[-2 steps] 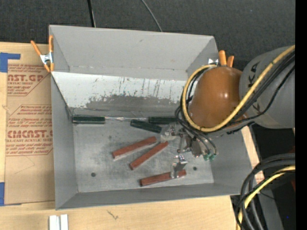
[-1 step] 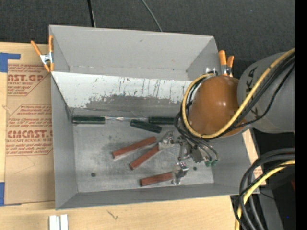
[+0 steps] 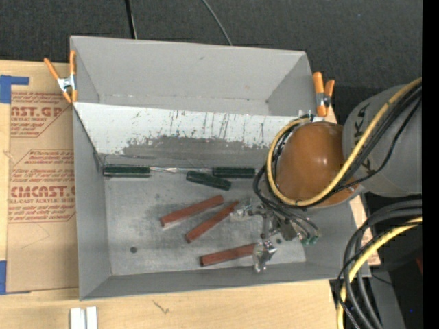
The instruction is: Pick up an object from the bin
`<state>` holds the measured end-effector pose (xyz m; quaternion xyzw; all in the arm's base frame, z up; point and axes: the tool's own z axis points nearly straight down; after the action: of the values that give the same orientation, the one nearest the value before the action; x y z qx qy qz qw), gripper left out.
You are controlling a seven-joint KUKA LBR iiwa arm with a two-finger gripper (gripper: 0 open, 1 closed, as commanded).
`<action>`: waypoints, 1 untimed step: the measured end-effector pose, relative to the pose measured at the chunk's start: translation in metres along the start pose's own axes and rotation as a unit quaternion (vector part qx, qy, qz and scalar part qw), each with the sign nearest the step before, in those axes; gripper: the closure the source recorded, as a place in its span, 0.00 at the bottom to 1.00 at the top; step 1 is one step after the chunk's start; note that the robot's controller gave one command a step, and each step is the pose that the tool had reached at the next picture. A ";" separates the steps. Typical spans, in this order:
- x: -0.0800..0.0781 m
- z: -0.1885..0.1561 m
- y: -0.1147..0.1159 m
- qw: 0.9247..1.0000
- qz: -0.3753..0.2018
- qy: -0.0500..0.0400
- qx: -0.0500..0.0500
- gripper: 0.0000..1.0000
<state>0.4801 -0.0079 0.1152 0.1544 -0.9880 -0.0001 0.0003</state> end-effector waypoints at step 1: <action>-0.006 0.030 0.007 0.994 -0.105 -0.008 0.002 0.00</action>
Offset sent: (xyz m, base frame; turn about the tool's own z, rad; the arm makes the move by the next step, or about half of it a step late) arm 0.0015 0.0025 -0.0452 0.0855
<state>0.4838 0.0011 0.0853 0.2577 -0.9662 0.0010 -0.0083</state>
